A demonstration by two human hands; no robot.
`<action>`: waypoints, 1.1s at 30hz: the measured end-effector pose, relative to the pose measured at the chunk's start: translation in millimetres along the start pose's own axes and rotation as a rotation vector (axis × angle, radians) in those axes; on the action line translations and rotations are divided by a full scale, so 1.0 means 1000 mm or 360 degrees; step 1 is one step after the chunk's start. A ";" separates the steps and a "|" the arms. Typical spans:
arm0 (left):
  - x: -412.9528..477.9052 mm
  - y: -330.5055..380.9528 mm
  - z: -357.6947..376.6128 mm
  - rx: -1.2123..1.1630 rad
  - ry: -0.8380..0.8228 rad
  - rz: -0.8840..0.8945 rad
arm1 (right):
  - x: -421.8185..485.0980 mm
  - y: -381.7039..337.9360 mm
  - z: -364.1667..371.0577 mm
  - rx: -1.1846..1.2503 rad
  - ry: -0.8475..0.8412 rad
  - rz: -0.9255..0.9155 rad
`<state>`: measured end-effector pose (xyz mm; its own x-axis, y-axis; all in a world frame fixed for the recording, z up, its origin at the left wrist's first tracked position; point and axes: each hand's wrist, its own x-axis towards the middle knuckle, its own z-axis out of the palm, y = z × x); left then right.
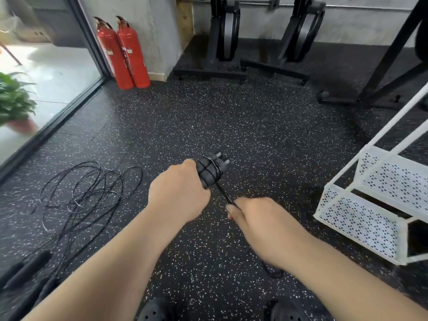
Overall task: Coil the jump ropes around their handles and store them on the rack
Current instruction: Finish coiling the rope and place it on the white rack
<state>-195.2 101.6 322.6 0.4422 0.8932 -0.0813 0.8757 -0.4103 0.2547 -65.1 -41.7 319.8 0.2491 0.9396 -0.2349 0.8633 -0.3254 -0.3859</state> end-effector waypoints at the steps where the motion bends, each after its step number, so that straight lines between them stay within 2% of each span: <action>1: 0.001 -0.003 0.002 0.0056 -0.0009 -0.0008 | -0.004 -0.003 -0.004 -0.0093 0.0033 -0.0040; 7: -0.003 -0.002 0.012 0.0336 -0.0191 0.0061 | -0.020 -0.015 -0.033 -0.0450 0.0196 -0.0274; 12: -0.019 0.016 0.024 0.0436 -0.0387 0.0387 | -0.008 0.016 -0.056 -0.0138 0.0371 -0.0178; 18: -0.034 0.034 0.029 0.0499 -0.0462 0.0766 | 0.000 0.048 -0.062 0.0092 0.0205 -0.0036; 23: -0.042 0.040 0.028 0.0431 -0.0488 0.1011 | 0.005 0.062 -0.054 0.0172 0.0105 -0.0028; 29: -0.043 0.040 0.027 0.0321 -0.0364 0.1285 | 0.006 0.072 -0.056 0.0357 -0.0020 -0.0053; 33: -0.040 0.037 0.020 0.0142 -0.0241 0.1318 | 0.002 0.075 -0.068 0.0769 -0.0119 -0.0004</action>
<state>-176.2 47.0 316.3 0.9633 0.2664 -0.0319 0.2670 -0.9400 0.2123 29.5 -57.2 351.1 0.2001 0.9359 -0.2900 0.5569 -0.3522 -0.7522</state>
